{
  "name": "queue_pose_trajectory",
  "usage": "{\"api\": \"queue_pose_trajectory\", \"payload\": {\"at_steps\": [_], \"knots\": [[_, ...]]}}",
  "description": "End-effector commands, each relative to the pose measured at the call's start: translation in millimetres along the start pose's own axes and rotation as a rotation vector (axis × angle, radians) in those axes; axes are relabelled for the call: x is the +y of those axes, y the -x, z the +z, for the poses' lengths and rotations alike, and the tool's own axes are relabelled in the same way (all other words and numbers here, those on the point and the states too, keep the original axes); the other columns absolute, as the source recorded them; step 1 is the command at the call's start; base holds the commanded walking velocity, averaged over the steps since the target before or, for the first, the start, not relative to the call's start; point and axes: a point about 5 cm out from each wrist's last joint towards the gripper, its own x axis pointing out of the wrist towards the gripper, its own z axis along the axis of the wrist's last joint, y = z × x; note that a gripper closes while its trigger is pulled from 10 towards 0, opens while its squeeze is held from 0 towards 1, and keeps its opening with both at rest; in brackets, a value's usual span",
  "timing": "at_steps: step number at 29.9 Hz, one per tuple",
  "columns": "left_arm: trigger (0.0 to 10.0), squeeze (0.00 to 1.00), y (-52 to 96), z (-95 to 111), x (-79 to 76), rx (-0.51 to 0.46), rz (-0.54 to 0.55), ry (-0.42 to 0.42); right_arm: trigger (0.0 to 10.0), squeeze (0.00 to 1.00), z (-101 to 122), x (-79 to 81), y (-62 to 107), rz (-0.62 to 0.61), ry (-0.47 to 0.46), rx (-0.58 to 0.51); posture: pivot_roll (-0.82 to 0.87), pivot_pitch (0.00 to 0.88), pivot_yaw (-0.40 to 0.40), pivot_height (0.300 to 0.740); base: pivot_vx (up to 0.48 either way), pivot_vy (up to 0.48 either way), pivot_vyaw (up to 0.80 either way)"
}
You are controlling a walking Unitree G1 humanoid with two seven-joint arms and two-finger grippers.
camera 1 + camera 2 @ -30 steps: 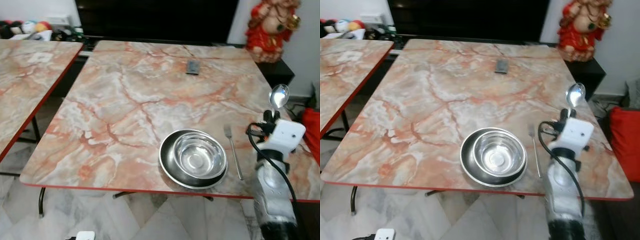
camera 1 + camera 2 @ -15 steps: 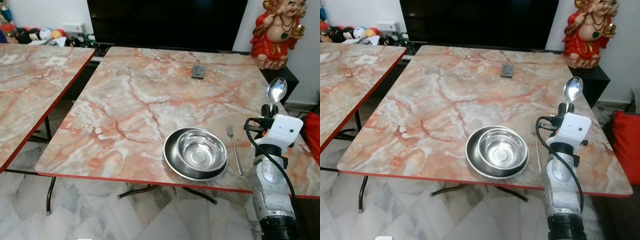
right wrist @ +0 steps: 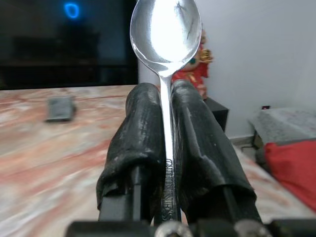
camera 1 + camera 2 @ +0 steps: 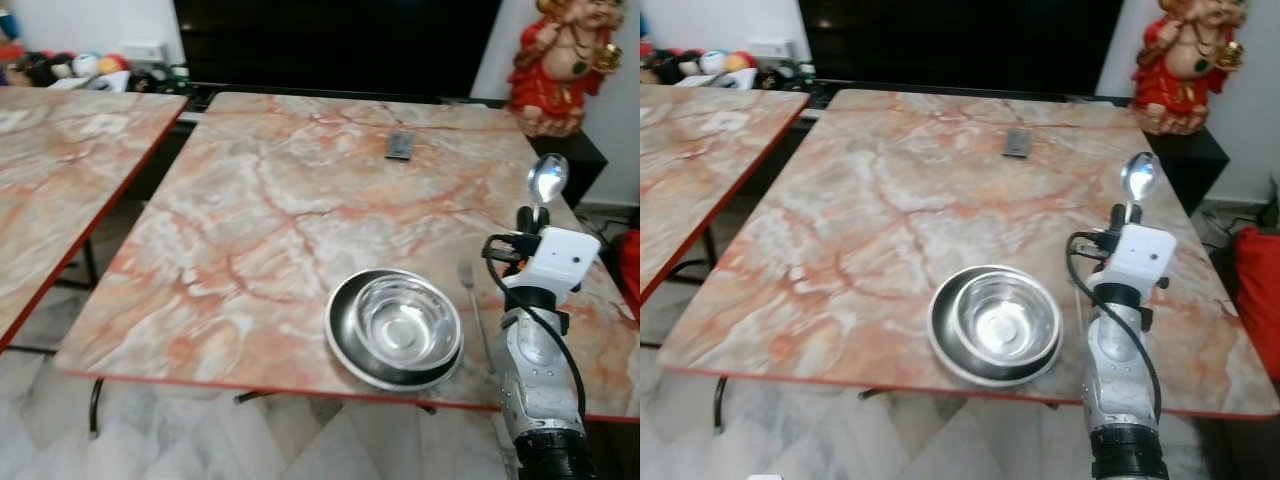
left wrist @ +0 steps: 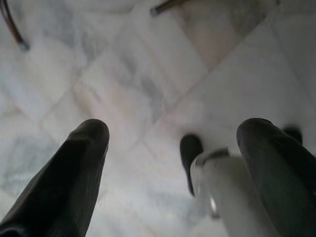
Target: Setting the table
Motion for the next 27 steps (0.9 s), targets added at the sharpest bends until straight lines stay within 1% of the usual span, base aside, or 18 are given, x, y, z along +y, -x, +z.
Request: {"api": "queue_pose_trajectory", "payload": {"at_steps": [1,7,11,14,15,16,18,19,20,21,22,23,25,27], "knots": [[10.0,0.0,1.6,-8,-8.0,0.03,-0.024,0.002,10.0,0.0,2,-6.3,-1.8,-0.026,0.003,-0.01,0.01,0.115,-0.024,0.74,0.0,0.0,0.0],[10.0,0.0,1.8,-8,-8.4,0.026,-0.027,0.003,10.0,0.0,4,-8.3,-2.4,-0.04,0.004,-0.022,0.01,0.118,-0.025,0.74,0.0,0.0,0.0],[10.0,0.0,1.9,-9,-8.6,0.03,-0.029,0.0,10.0,0.0,8,-15.3,-4.6,-0.053,0.028,-0.029,0.01,0.12,-0.024,0.74,0.0,0.0,0.0],[10.0,0.0,1.9,-9,-8.6,0.031,-0.029,0.0,10.0,0.0,8,-16.8,-5.2,-0.053,0.039,-0.026,0.01,0.12,-0.024,0.74,0.0,0.0,0.0],[10.0,0.0,1.9,-9,-8.8,0.032,-0.031,-0.002,10.0,0.0,4,-23.8,-7.8,-0.06,0.081,0.019,0.01,0.122,-0.023,0.74,0.0,0.0,0.0],[10.0,0.0,1.9,-9,-8.9,0.033,-0.032,-0.003,10.0,0.0,2,-26.5,-8.7,-0.061,0.099,0.039,0.01,0.122,-0.023,0.74,0.0,0.0,0.0],[10.0,0.0,1.8,-9,-9.5,0.033,-0.033,-0.003,10.0,0.0,-3,-32.2,-10.5,-0.061,0.076,0.085,0.0,0.122,-0.024,0.74,0.0,0.0,0.0],[10.0,0.0,1.8,-9,-9.5,0.033,-0.033,-0.003,10.0,0.0,-7,-33.9,-11.1,-0.049,0.086,0.127,0.0,0.123,-0.023,0.74,0.0,0.0,0.0],[10.0,0.0,1.9,-9,-9.3,0.035,-0.033,-0.004,10.0,0.0,-22,-34.1,-9.4,-0.001,0.114,0.238,0.0,0.122,-0.023,0.74,0.0,0.0,0.0],[10.0,0.0,2.0,-10,-9.3,0.035,-0.033,-0.005,10.0,0.0,-27,-33.9,-8.2,0.015,0.118,0.272,0.0,0.122,-0.023,0.74,0.0,0.0,0.0],[10.0,0.0,2.1,-10,-9.3,0.037,-0.034,-0.006,10.0,0.0,-40,-33.0,-3.6,0.051,0.123,0.368,0.0,0.122,-0.02,0.74,0.0,0.0,0.0],[10.0,0.0,2.1,-10,-9.3,0.037,-0.034,-0.006,10.0,0.0,-40,-33.0,-3.6,0.051,0.123,0.368,0.0,0.122,-0.02,0.74,0.0,0.0,0.0],[10.0,0.0,2.2,-10,-9.2,0.039,-0.035,-0.007,10.0,0.0,-48,-33.0,0.7,0.071,0.139,0.417,0.0,0.122,-0.02,0.74,0.0,0.0,0.0],[10.0,0.0,2.2,-10,-9.1,0.039,-0.035,-0.007,10.0,0.0,-49,-32.7,1.3,0.075,0.138,0.423,0.0,0.12,-0.018,0.74,0.0,0.0,0.0]]}}
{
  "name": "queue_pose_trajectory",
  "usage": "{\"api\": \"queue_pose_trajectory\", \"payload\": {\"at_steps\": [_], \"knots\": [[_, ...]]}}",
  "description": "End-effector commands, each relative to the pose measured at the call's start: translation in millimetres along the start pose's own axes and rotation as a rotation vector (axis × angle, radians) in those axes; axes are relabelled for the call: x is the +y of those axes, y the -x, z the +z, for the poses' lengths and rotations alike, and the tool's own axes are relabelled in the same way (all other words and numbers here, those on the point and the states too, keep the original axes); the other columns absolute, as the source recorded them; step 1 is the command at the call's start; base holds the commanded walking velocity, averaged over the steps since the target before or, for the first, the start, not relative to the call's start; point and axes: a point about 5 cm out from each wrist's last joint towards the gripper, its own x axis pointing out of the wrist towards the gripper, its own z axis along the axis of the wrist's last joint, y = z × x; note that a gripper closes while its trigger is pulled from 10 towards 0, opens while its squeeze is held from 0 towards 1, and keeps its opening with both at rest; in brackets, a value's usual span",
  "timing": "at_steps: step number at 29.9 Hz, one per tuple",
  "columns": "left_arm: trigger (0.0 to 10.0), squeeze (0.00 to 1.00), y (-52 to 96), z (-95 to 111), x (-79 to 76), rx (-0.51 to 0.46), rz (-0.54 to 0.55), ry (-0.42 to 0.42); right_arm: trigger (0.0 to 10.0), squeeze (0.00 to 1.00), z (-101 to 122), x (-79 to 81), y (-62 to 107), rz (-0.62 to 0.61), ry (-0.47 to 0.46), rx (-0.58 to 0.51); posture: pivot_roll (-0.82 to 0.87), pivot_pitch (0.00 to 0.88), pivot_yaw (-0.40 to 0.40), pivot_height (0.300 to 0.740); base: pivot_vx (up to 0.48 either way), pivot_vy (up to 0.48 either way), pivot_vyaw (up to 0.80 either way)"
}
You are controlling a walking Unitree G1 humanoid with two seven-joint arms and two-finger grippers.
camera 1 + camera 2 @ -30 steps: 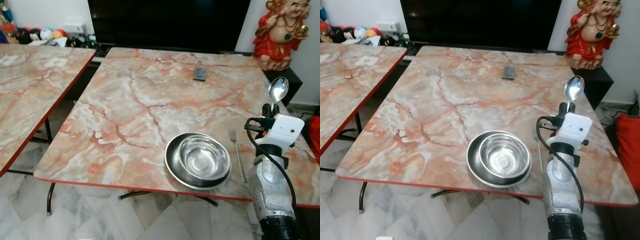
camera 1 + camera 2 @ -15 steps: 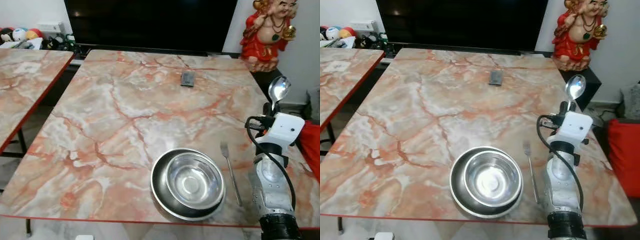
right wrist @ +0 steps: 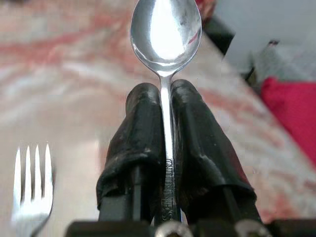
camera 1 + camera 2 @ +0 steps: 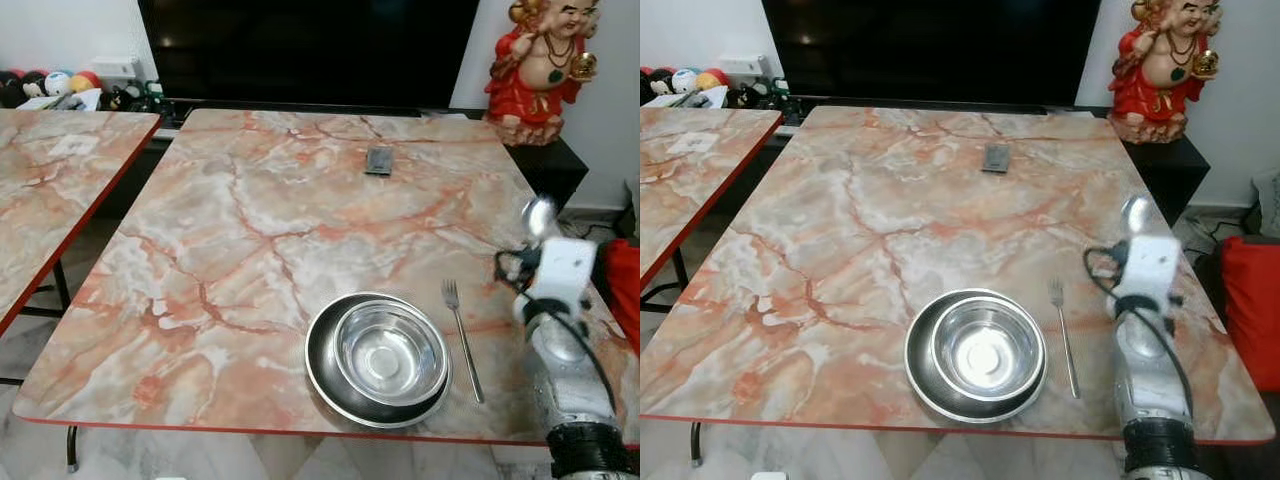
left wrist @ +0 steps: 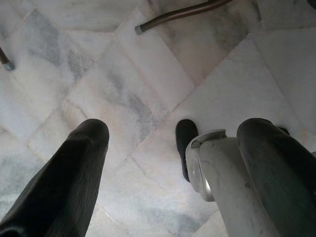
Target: Setting the table
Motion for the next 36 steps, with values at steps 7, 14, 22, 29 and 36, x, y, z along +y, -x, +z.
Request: {"api": "queue_pose_trajectory", "payload": {"at_steps": [7,14,22,29,36], "knots": [[10.0,0.0,1.9,-7,0.6,0.039,-0.015,-0.021,10.0,0.0,-9,8.3,5.9,0.068,-0.006,0.077,-0.01,0.111,-0.015,0.74,0.0,0.0,0.0],[10.0,0.0,1.3,-6,-0.9,0.042,-0.025,-0.035,10.0,0.0,-19,7.5,14.5,0.07,0.025,0.118,-0.02,0.101,-0.015,0.74,0.0,0.0,0.0],[10.0,0.0,0.8,-7,-3.6,0.049,-0.038,-0.05,10.0,0.0,-23,8.3,25.3,0.076,0.012,0.12,-0.03,0.088,-0.019,0.74,0.0,0.0,0.0],[10.0,0.0,0.9,-8,-5.5,0.053,-0.043,-0.054,10.0,0.0,-32,12.6,30.3,0.112,0.033,0.152,-0.03,0.085,-0.022,0.74,0.0,0.0,0.0],[10.0,0.0,1.8,-10,-5.5,0.06,-0.041,-0.055,10.0,0.0,-42,14.3,31.9,0.117,0.052,0.186,-0.02,0.094,-0.025,0.74,0.0,0.0,0.0]]}}
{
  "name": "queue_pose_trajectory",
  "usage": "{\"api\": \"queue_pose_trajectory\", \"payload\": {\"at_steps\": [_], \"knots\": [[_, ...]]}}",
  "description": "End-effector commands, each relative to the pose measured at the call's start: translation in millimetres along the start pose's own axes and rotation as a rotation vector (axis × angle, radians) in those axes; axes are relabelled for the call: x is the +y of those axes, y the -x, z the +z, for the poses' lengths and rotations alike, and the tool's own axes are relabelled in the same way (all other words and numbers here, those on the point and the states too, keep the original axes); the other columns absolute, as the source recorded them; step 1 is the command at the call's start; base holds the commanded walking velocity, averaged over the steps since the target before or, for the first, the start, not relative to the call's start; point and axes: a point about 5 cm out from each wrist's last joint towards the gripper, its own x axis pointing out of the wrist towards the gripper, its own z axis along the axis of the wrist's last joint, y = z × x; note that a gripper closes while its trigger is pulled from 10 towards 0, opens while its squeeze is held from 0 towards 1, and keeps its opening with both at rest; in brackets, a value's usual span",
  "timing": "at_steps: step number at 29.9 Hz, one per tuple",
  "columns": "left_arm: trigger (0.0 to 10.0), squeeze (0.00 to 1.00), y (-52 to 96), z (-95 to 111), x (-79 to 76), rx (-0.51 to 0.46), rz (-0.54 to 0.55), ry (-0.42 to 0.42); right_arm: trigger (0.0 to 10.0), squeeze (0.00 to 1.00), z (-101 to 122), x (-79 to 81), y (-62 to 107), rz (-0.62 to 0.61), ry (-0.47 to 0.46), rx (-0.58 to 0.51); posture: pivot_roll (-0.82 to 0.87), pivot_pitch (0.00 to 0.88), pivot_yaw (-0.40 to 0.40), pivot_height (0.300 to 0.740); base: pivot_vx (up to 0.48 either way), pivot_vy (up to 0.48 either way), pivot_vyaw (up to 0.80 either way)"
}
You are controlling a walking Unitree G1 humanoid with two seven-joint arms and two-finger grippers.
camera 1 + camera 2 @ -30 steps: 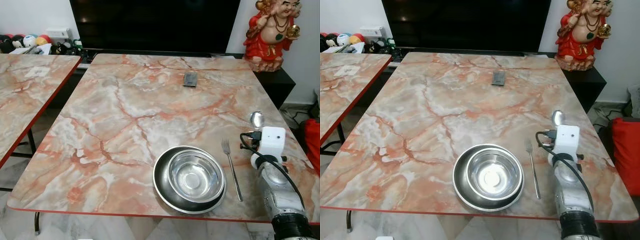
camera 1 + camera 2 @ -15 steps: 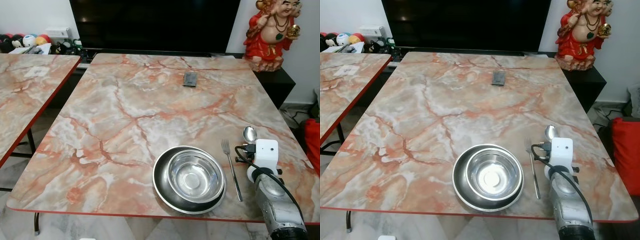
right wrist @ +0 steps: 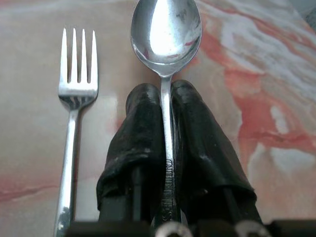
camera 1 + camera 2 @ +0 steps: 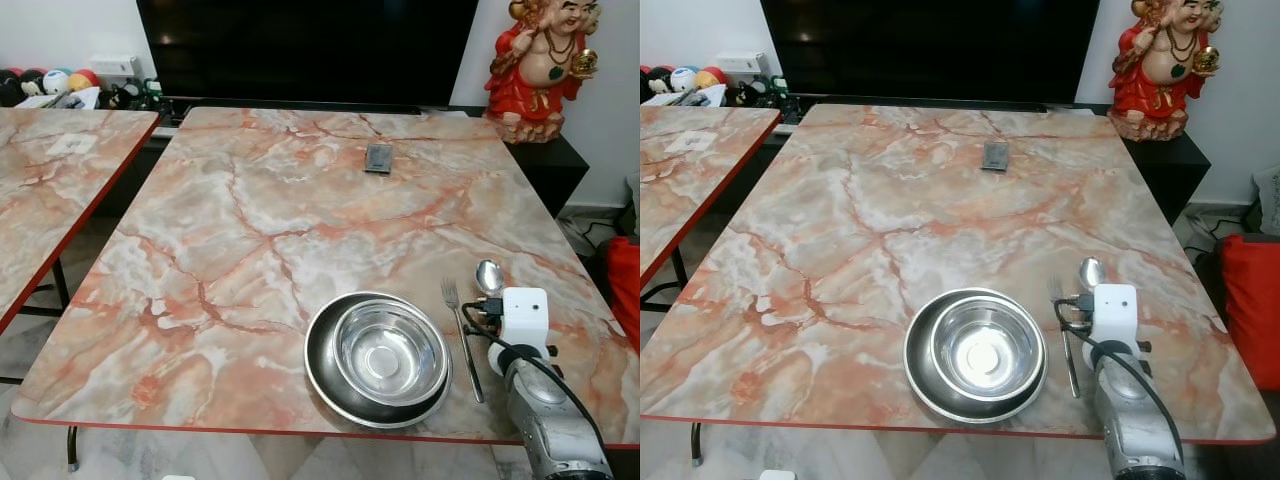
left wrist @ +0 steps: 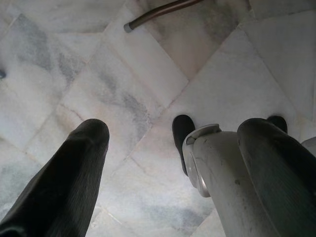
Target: Setting the table
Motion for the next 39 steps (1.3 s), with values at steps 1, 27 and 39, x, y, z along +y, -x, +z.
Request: {"api": "queue_pose_trajectory", "payload": {"at_steps": [1,27,39], "knots": [[10.0,0.0,3.4,-12,-1.0,0.044,0.001,0.003,10.0,0.0,-6,-0.1,0.6,-0.001,0.005,0.02,-0.02,0.098,-0.025,0.74,0.0,0.0,0.0],[10.0,0.0,3.7,-11,0.6,0.04,0.009,0.009,10.0,0.0,-19,10.3,-2.2,0.033,0.02,0.03,0.0,0.121,-0.024,0.74,0.0,0.0,0.0],[10.0,0.0,3.3,-11,-0.4,0.034,0.012,0.011,10.0,0.0,-21,15.5,-2.5,0.044,0.028,0.033,0.0,0.125,-0.025,0.74,0.0,0.0,0.0]]}}
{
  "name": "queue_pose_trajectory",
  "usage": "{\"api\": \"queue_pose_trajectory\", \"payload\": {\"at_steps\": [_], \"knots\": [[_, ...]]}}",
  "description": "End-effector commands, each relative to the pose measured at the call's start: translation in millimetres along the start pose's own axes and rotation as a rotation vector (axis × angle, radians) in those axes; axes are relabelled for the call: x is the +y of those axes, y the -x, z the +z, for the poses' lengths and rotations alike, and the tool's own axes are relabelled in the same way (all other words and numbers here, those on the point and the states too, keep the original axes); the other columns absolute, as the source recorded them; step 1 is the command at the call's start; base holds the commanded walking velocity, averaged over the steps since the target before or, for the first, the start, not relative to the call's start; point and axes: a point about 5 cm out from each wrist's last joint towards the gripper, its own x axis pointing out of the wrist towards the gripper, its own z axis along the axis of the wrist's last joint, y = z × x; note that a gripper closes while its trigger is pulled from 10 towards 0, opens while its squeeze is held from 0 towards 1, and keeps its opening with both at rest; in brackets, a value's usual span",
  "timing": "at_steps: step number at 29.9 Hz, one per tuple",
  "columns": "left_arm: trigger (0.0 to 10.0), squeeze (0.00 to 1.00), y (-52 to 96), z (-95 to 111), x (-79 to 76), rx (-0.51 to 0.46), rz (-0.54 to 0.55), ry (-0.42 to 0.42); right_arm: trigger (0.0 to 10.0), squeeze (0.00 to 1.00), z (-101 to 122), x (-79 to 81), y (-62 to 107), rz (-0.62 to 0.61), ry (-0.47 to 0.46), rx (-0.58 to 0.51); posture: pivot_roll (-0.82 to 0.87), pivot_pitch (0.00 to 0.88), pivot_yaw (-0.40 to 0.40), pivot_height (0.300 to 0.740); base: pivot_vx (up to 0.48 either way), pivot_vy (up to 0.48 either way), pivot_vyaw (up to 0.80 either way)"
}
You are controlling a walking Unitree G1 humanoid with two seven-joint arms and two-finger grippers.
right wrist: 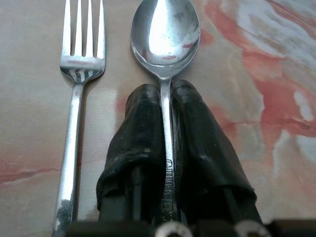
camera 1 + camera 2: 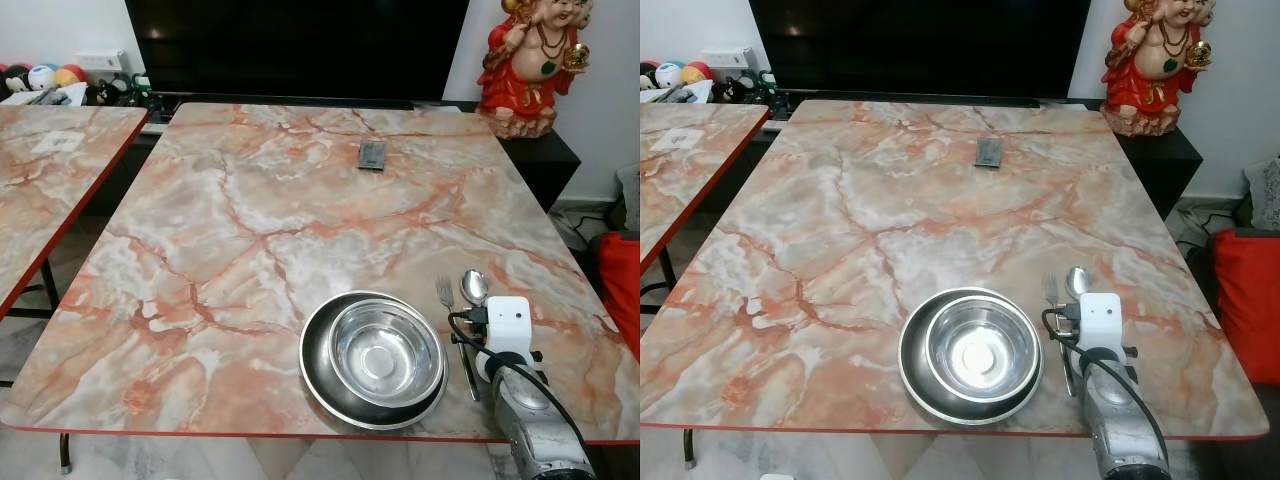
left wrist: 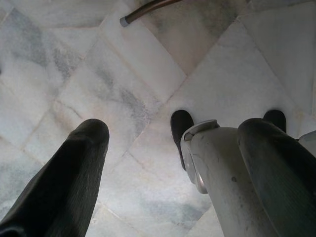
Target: Setting the table
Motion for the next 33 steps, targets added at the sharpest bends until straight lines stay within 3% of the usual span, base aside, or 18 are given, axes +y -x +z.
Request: {"api": "queue_pose_trajectory", "payload": {"at_steps": [1,11,22,33], "knots": [[10.0,0.0,2.3,-7,-0.6,0.021,0.004,0.007,10.0,0.0,-8,3.9,1.8,0.011,0.003,0.034,0.0,0.125,-0.025,0.74,0.0,0.0,0.0],[10.0,0.0,2.4,-7,-0.2,0.021,0.003,0.009,10.0,0.0,-9,1.8,4.3,-0.005,0.011,0.04,0.0,0.123,-0.026,0.74,0.0,0.0,0.0],[10.0,0.0,1.7,-5,1.0,0.018,0.005,0.005,10.0,0.0,8,-2.5,12.6,-0.031,-0.03,-0.012,-0.01,0.119,-0.023,0.74,0.0,0.0,0.0],[10.0,0.0,1.6,-5,0.6,0.02,0.003,0.005,10.0,0.0,4,-7.2,17.3,-0.052,-0.022,0.005,-0.01,0.121,-0.024,0.74,0.0,0.0,0.0]]}}
